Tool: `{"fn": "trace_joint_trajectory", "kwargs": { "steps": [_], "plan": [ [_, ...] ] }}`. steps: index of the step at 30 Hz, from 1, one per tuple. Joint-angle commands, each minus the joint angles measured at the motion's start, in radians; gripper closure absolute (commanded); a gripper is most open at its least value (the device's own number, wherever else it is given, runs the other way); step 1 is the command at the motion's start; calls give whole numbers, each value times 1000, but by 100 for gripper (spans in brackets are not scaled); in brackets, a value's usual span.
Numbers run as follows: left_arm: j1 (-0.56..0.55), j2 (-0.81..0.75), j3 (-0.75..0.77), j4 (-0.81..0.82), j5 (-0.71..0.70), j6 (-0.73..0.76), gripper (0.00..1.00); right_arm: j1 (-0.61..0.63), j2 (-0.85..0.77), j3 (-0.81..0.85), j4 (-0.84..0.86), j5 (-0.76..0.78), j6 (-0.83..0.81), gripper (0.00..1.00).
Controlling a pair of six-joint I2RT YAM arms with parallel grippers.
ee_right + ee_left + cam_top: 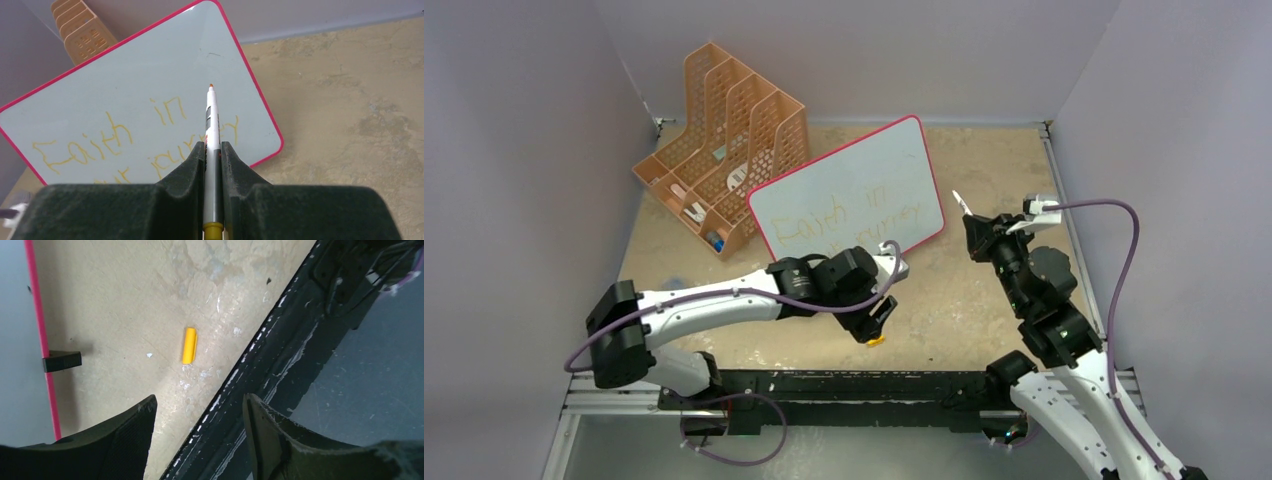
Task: Write a sentence on the whiteboard
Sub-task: Close the whiteboard marker at the center of the board.
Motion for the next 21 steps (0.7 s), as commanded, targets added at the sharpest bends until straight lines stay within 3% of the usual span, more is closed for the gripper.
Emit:
{"fn": "trace_joint_trajectory", "kwargs": {
  "steps": [1, 16, 21],
  "plan": [
    [-30, 67, -12, 45, -73, 8, 40, 1, -19, -1, 46, 52, -6, 100],
    [-89, 302, 39, 92, -92, 100, 59, 1, -24, -3, 43, 68, -4, 100],
    [-89, 342, 57, 112, -92, 131, 61, 2, -18, -3, 42, 66, -3, 100]
  ]
}}
